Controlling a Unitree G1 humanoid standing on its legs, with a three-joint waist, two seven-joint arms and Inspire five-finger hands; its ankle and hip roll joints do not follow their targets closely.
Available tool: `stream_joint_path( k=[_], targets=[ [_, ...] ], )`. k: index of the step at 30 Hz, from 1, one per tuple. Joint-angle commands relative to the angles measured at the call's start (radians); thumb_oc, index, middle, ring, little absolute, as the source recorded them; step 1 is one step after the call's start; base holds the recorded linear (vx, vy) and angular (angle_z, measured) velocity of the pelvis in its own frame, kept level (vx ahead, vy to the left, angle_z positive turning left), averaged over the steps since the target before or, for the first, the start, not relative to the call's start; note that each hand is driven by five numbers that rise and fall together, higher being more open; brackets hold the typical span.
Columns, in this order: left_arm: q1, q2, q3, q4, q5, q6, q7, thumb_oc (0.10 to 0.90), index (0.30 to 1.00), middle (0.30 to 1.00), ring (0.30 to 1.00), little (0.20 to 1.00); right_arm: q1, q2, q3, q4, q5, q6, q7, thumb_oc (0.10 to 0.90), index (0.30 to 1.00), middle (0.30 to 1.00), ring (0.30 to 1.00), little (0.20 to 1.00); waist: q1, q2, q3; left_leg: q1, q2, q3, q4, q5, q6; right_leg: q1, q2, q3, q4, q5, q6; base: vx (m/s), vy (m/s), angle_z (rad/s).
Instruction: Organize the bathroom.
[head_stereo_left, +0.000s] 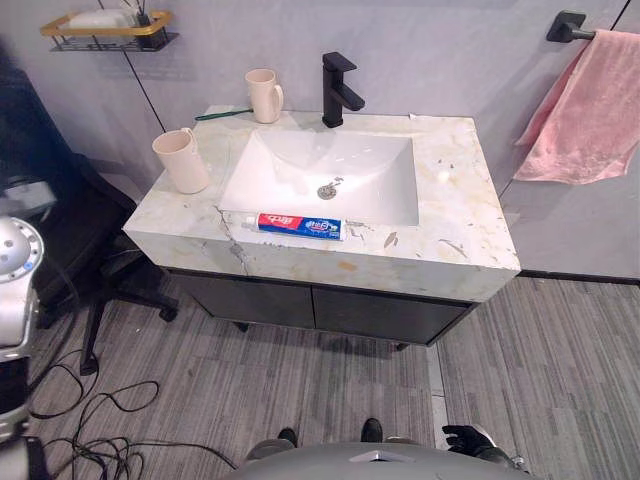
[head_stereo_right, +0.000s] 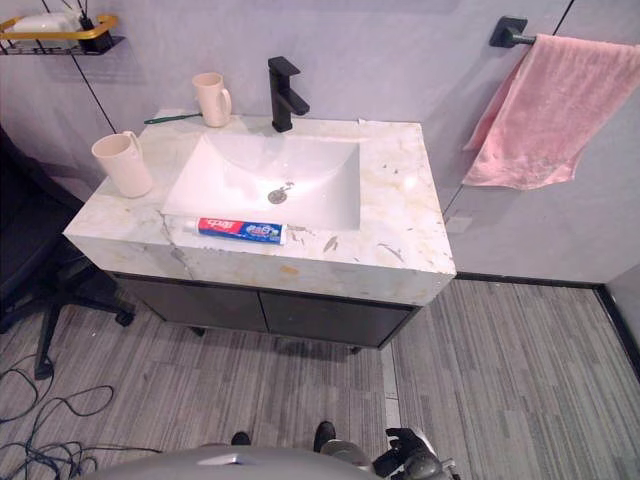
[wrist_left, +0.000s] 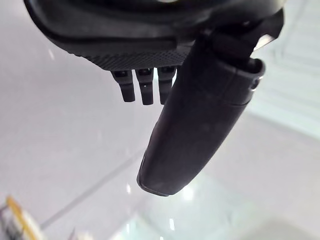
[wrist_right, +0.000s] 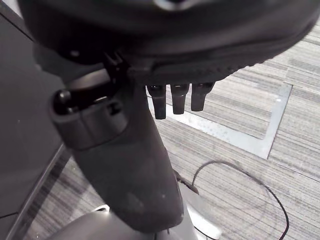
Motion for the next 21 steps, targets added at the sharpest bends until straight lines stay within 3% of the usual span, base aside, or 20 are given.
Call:
stream_joint_path(
  k=[1,4,9,15,16,21],
  targets=[
    [-0.138,0.135,-0.057,0.008,-0.140,0.105,-0.336,0.800,0.900,0.900,0.900,0.900,-0.059,-0.044,0.009,0.005,-0.017,0.007,0.014,0.800,0.900,0.900,0.900,0.900,-0.023,0.011,0.012,-0.063,0.045,0.056,0.140,-0.094,0.014,-0.031,-0.049,0.046,0.095,-0.169,0.075,-0.11,0.025,-0.03],
    [-0.261,0.229,-0.182,0.088,-0.176,0.156,-0.486,0.800,0.900,0.900,0.900,0.900,-0.087,-0.066,0.027,-0.007,-0.010,0.023,0.021,0.800,0.900,0.900,0.900,0.900,-0.035,0.030,0.027,-0.071,0.045,0.062,0.152,-0.089,0.014,-0.040,-0.050,0.054,0.103,-0.164,0.079,-0.10,0.021,-0.04],
    [-0.481,0.315,-0.411,0.310,-0.176,0.104,-0.641,0.800,0.900,0.900,0.900,0.900,-0.112,-0.087,0.051,-0.015,0.002,0.048,0.034,0.800,0.900,0.900,0.900,0.900,-0.052,0.050,0.036,-0.069,0.040,0.071,0.151,-0.081,0.017,-0.045,-0.052,0.066,0.107,-0.159,0.080,-0.06,0.010,-0.07],
    [-0.625,0.316,-0.600,0.516,-0.143,0.111,-0.835,0.800,0.900,0.900,0.900,0.900,-0.130,-0.096,0.062,0.005,0.012,0.067,0.036,0.800,0.900,0.900,0.900,0.900,-0.071,0.074,0.042,-0.068,0.036,0.081,0.154,-0.062,0.012,-0.048,-0.053,0.079,0.101,-0.150,0.080,-0.04,0.022,-0.02],
    [-0.647,0.304,-0.649,0.579,-0.138,0.112,-0.876,0.800,0.900,0.900,0.900,0.900,-0.134,-0.105,0.062,0.011,0.010,0.072,0.034,0.800,0.900,0.900,0.900,0.900,-0.081,0.088,0.049,-0.074,0.036,0.087,0.170,-0.052,0.008,-0.051,-0.056,0.083,0.103,-0.148,0.078,-0.05,0.052,0.02],
    [-0.659,0.297,-0.676,0.606,-0.139,0.110,-0.903,0.800,0.900,0.900,0.900,0.900,-0.137,-0.109,0.062,0.015,0.014,0.074,0.033,0.800,0.900,0.900,0.900,0.900,-0.086,0.094,0.053,-0.078,0.034,0.092,0.183,-0.049,0.008,-0.053,-0.058,0.085,0.106,-0.147,0.077,-0.01,0.011,0.00]
  ],
)
